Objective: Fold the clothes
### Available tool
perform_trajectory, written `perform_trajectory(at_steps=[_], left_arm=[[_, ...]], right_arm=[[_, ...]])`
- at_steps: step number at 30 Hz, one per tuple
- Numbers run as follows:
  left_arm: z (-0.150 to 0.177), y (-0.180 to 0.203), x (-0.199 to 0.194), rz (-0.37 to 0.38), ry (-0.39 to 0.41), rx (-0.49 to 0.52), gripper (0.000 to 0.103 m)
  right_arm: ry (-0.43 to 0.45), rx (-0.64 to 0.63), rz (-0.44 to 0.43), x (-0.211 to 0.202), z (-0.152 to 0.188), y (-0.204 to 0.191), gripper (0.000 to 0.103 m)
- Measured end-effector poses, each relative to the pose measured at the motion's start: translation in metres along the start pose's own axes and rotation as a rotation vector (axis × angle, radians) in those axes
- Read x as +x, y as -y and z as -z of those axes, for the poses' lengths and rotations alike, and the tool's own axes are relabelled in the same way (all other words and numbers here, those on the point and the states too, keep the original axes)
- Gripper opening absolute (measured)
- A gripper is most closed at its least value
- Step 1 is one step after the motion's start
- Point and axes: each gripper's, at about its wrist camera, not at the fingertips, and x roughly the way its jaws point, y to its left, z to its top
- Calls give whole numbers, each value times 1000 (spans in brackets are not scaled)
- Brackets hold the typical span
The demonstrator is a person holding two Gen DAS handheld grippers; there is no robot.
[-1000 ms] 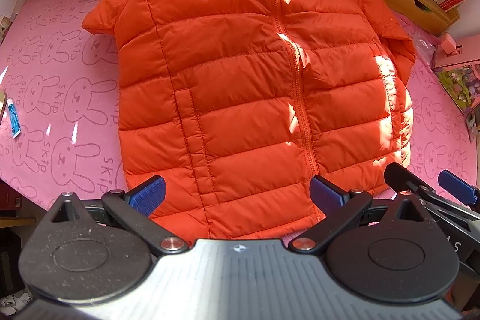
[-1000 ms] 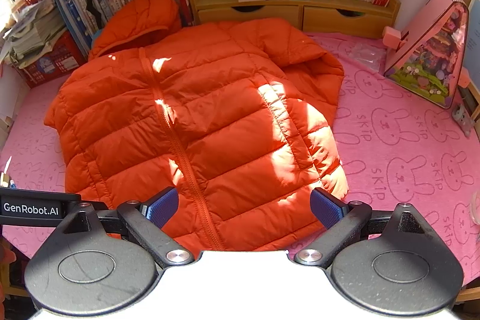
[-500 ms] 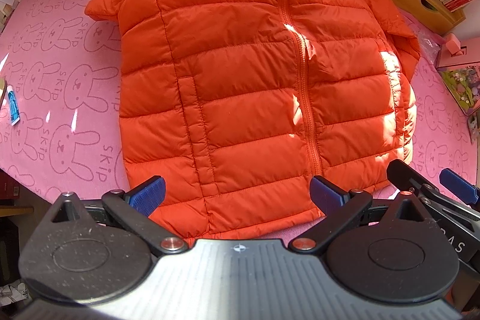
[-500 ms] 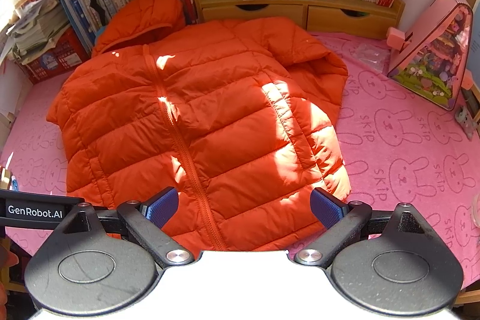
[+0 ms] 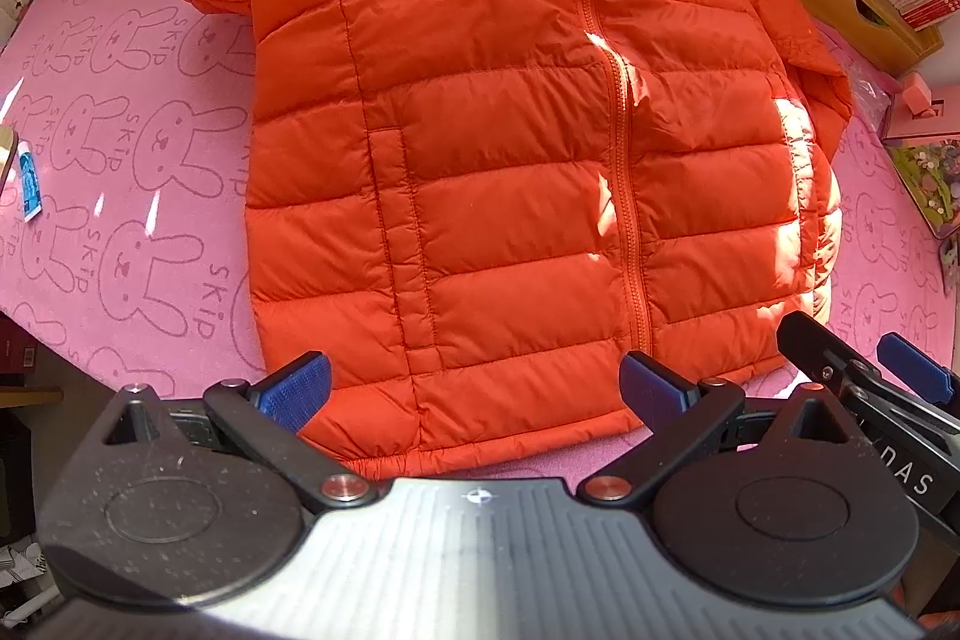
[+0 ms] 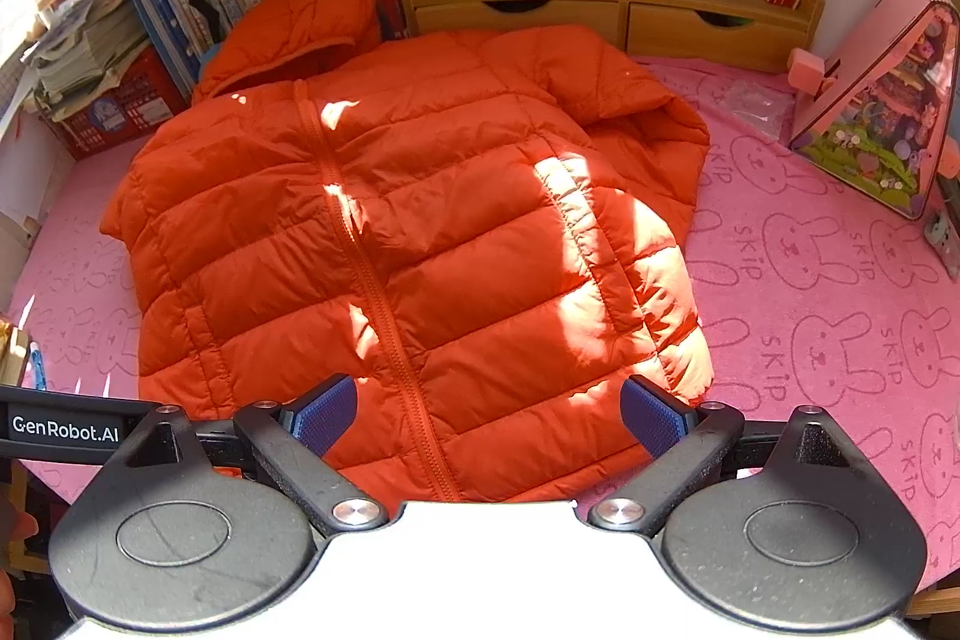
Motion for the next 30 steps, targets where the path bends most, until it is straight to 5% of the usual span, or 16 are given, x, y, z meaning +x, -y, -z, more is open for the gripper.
perform_trajectory(at_steps=[13,22,25,30], left_arm=[[5,-17,2,-7,-28,-105,103],[10,-26,5,-24,-55,-175,103],[11,-27,5,-36,-59,-183,103],[13,-38,1,-56,-44,-236,103]], right_arm=[[55,-432,77,27,29,18,97],[20,-351,62,83,21,67,98],[-55,-256,39,113,7,90,98],[-220,-111,-52,133,-1,98,58]])
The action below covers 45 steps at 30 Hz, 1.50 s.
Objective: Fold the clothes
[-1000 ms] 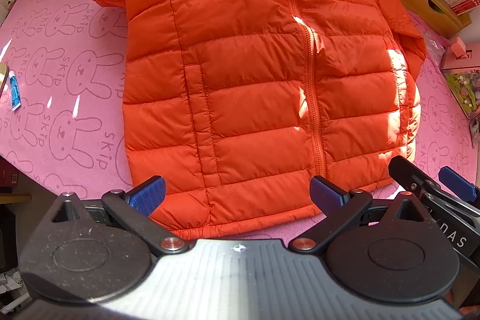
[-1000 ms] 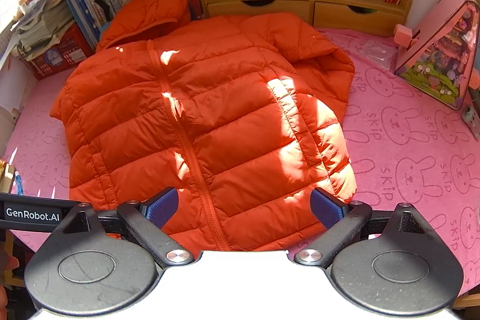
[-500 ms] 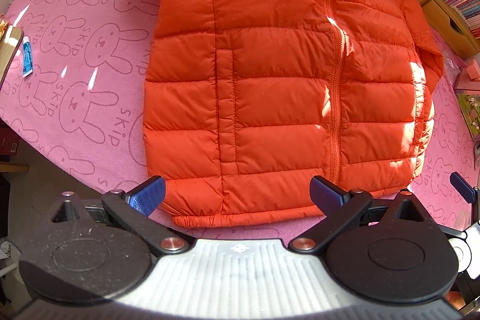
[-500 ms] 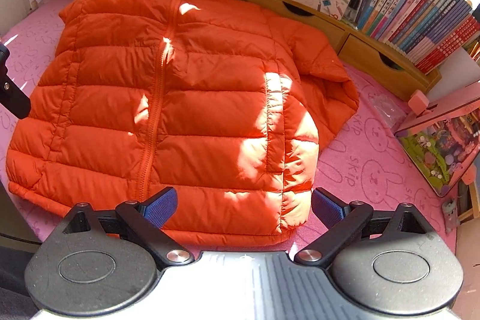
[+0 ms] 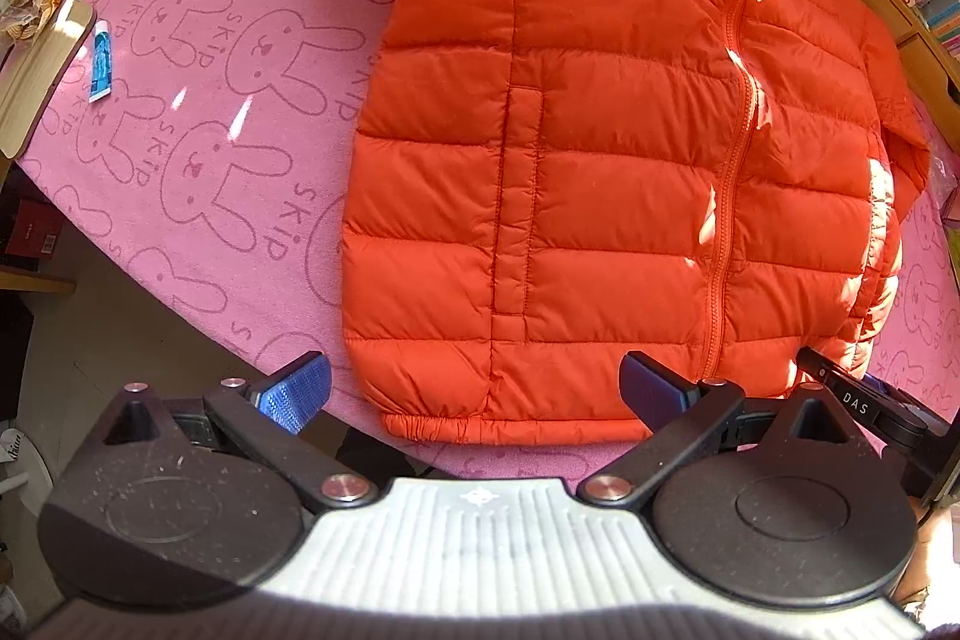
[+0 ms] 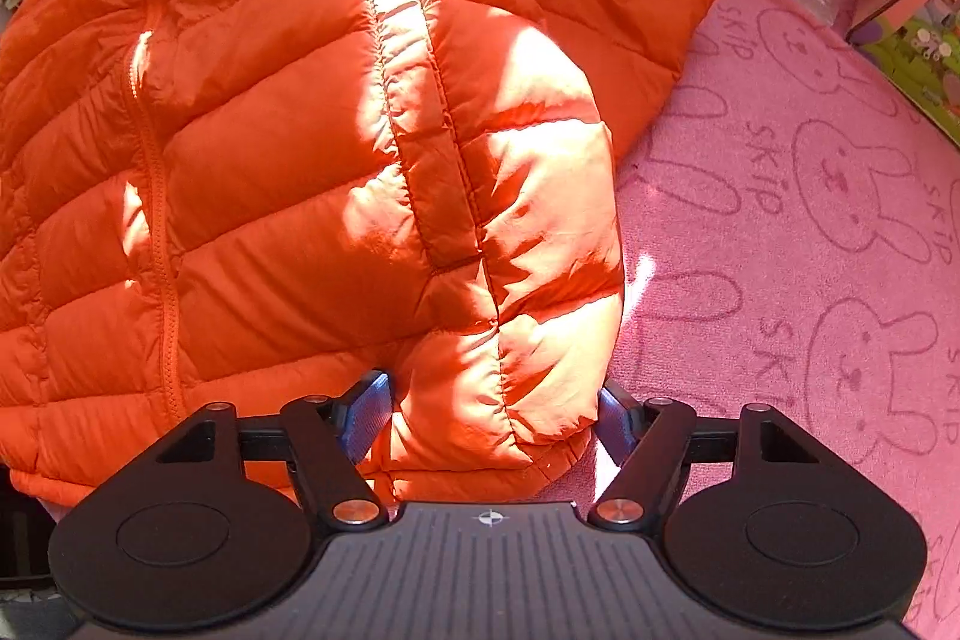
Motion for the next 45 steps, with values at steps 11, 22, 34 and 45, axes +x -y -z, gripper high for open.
perform_trajectory(at_steps=[11,22,34,45], left_arm=[[-12,-48,-9,-91,75,-196,103],[-8,-60,2,-122,72,-164,103],[2,-56,13,-151,69,-85,103],[1,-64,16,-179,73,-82,103]], right_arm=[[-170,-20,-606,-44,32,-50,9],[48,-182,-170,-67,16,-27,68],[-70,-42,-78,-14,12,-44,27],[-196,-130,-352,-28,28,-59,49]])
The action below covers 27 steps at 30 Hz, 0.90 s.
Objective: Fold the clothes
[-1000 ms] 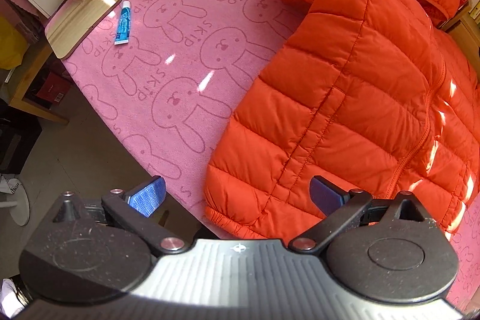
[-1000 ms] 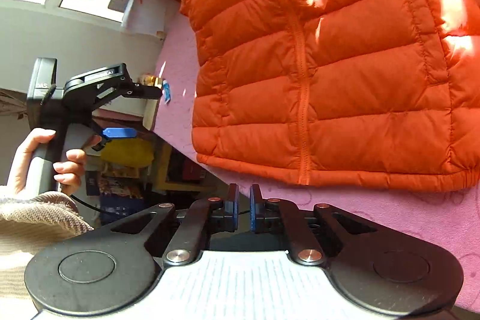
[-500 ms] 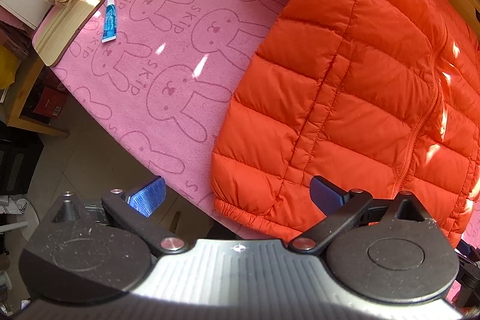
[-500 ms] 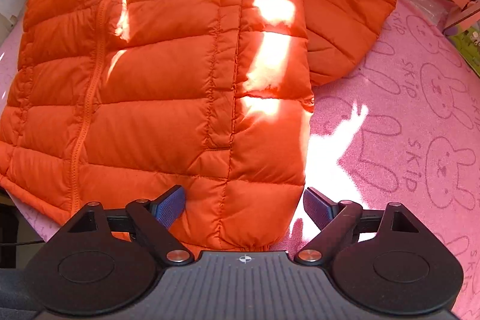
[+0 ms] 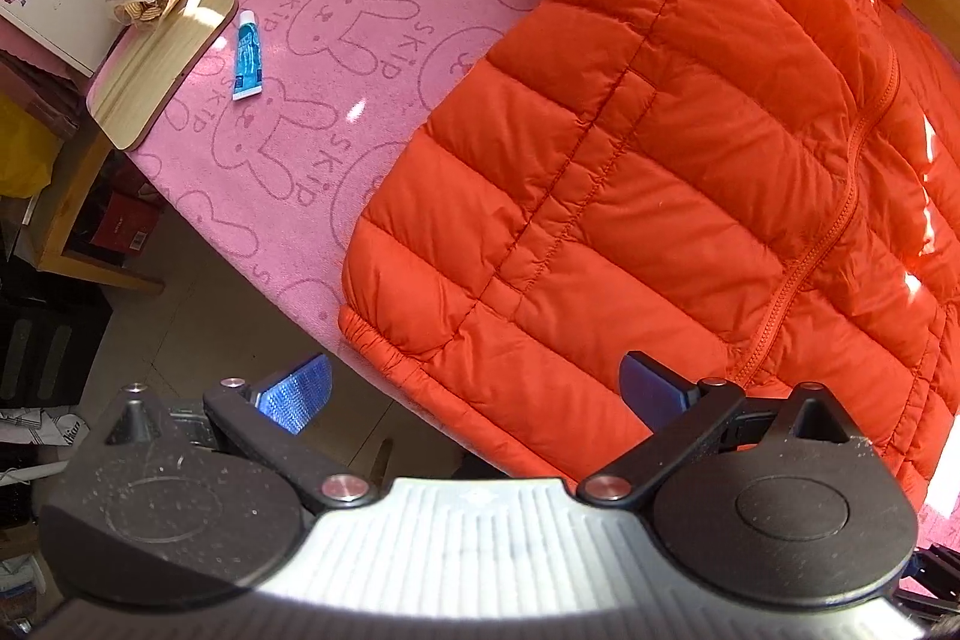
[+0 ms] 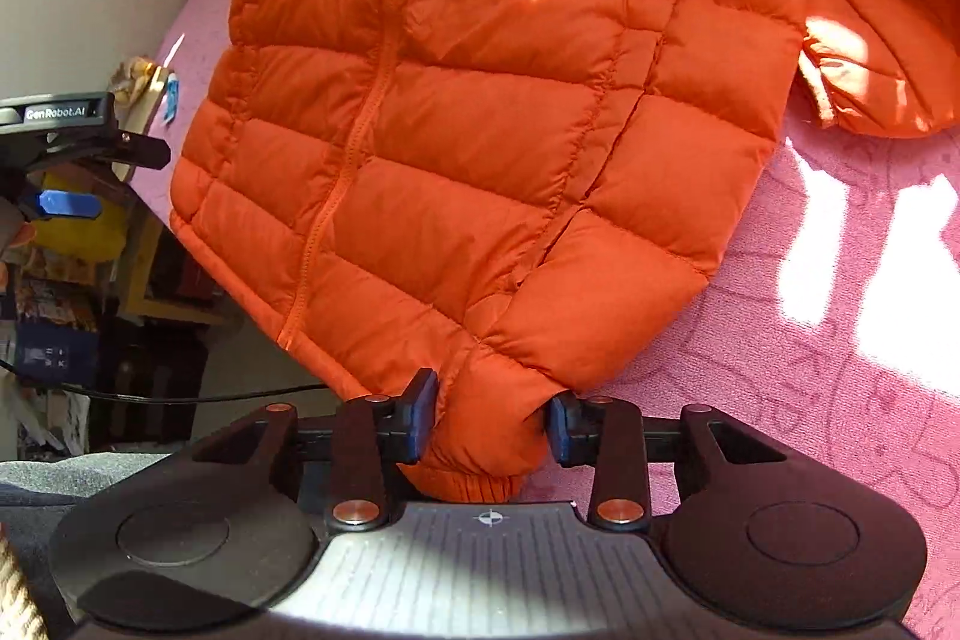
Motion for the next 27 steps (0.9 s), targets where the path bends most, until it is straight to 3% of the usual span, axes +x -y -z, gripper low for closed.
perform_trajectory(at_steps=[1,3,4,7,13,14,15,16,18,21,24,27], left_arm=[[0,0,0,-5,1,-2,103],[-1,-2,2,-9,-3,-15,103],[-1,-3,3,-11,-6,-22,103],[-2,-5,4,-18,-13,-40,103],[-1,-1,1,-39,-17,-52,103],[-1,0,0,-44,-17,-51,103],[-1,1,-1,-50,-17,-50,103],[0,3,-1,-54,-19,-49,103],[0,5,0,-57,-25,-50,103],[0,9,-1,-59,-26,-48,103],[0,13,-3,-60,-16,-42,103],[0,16,-3,-57,-17,-40,103]], right_arm=[[51,56,5,-11,2,13,65],[190,180,67,-31,0,40,82],[265,261,120,-39,-5,57,86],[407,454,250,-44,-26,99,86],[395,482,366,-3,-65,120,89],[399,455,389,1,-69,113,84],[403,428,412,5,-72,106,67],[404,401,432,8,-76,99,42],[376,359,440,10,-81,88,17],[377,274,511,-1,-83,78,9],[467,171,772,-30,-79,75,9],[600,81,1105,-67,-68,75,7]])
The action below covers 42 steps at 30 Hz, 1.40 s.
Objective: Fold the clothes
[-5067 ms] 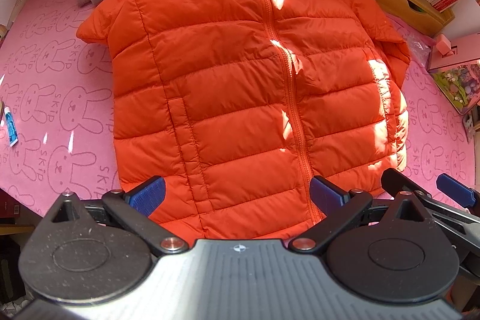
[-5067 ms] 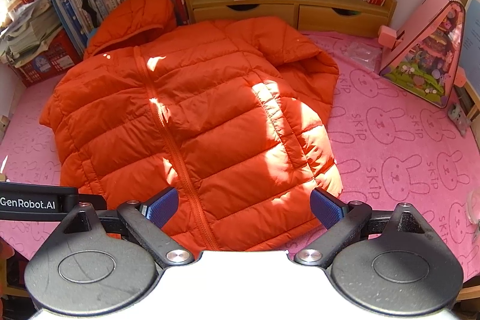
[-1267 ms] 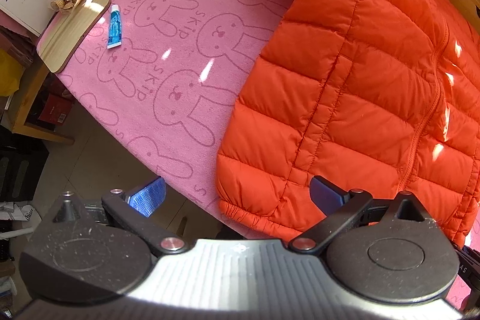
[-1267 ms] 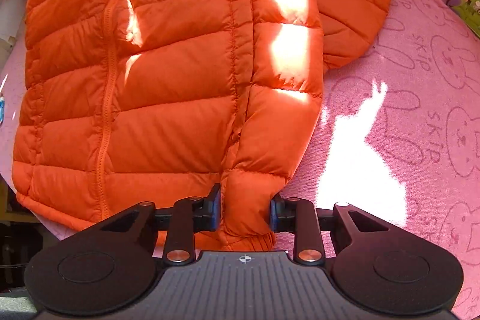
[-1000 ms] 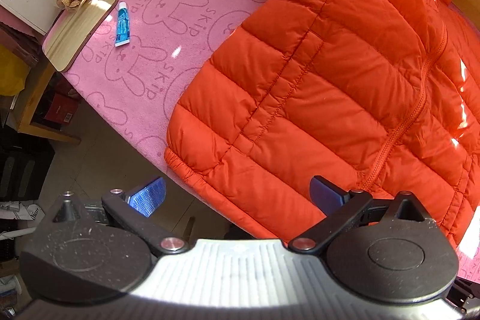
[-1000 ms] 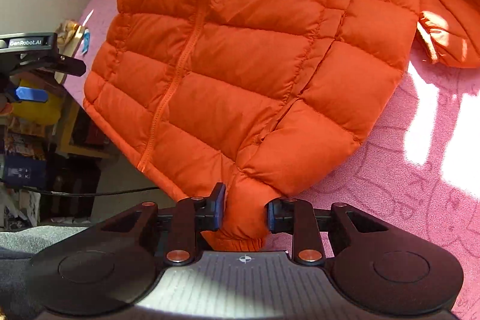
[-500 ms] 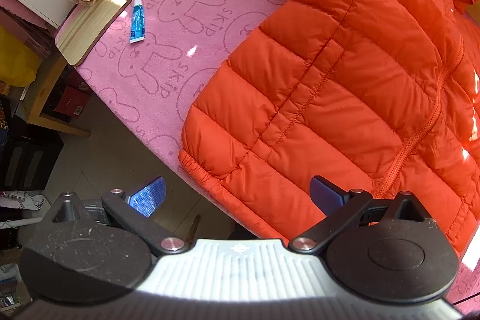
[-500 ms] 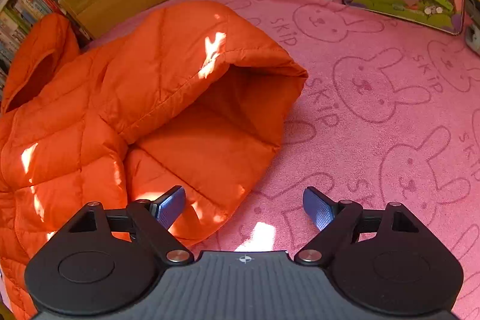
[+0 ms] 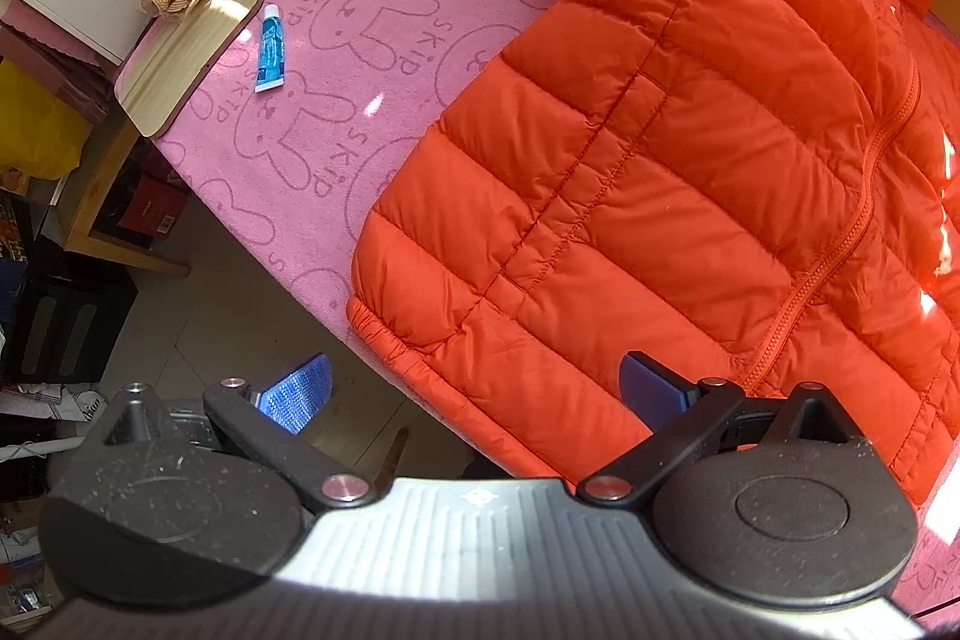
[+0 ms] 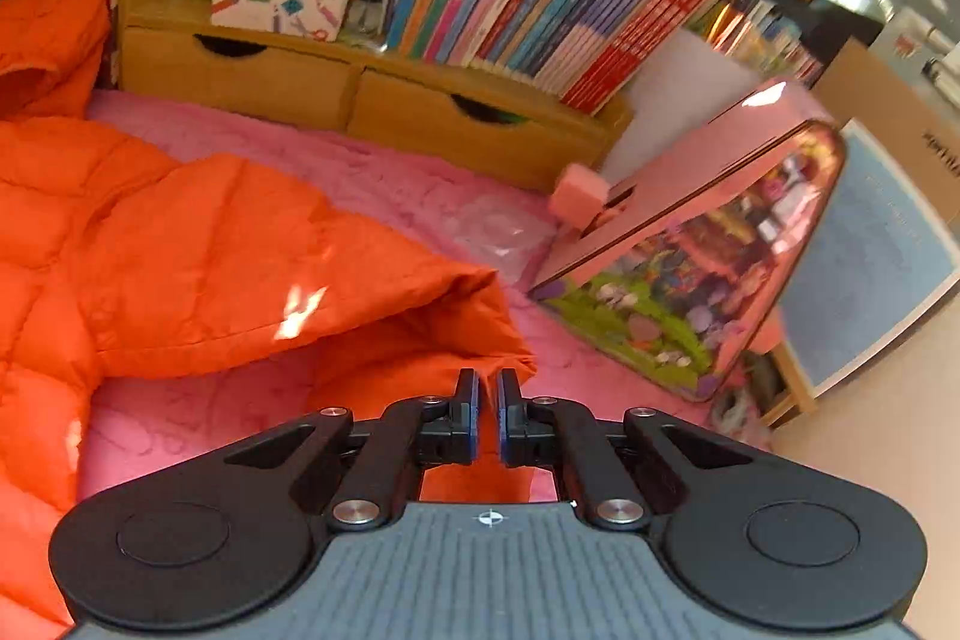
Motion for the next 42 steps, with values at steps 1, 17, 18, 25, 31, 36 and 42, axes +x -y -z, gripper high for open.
perform_trajectory(at_steps=[1,17,18,25,31,36,42], left_arm=[[1,1,0,2,-2,1,103],[21,3,0,-16,-1,4,103],[21,0,2,-20,-6,5,103],[3,-10,19,15,1,23,103],[-29,-35,33,55,72,84,103],[-60,-70,48,81,102,94,103],[-74,-118,63,99,77,32,103]], right_arm=[[71,-27,111,-6,-2,11,7],[-261,151,-822,-50,71,-44,83],[-294,159,-907,-54,76,-54,85],[-323,-182,-595,-97,97,-125,27],[-153,-144,-505,-156,27,-117,50],[73,-152,-700,-197,-74,-185,83],[-6,-298,-865,-191,-152,-367,97]])
